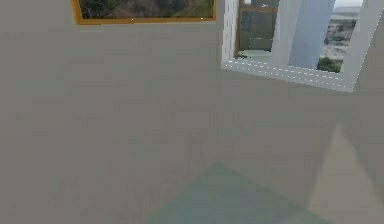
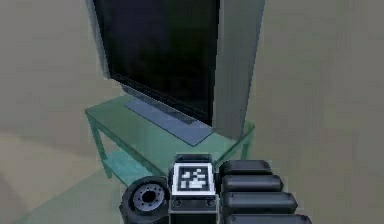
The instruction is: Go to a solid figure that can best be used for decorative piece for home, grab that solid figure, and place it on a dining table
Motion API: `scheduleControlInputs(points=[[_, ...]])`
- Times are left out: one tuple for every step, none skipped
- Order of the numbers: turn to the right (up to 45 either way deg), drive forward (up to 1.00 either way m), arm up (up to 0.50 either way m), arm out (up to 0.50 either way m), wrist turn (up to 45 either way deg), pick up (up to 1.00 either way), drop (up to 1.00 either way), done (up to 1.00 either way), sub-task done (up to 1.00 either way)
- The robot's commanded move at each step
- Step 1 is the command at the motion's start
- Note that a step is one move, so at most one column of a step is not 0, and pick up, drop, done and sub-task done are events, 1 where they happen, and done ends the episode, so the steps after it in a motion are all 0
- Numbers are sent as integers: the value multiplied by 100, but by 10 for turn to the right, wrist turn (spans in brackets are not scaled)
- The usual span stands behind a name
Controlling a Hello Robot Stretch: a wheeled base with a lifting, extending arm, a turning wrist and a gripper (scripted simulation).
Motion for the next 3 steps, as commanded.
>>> scheduleControlInputs(points=[[-450, 0, 0, 0, 0, 0, 0, 0, 0], [-450, 0, 0, 0, 0, 0, 0, 0, 0], [-360, 0, 0, 0, 0, 0, 0, 0, 0]])
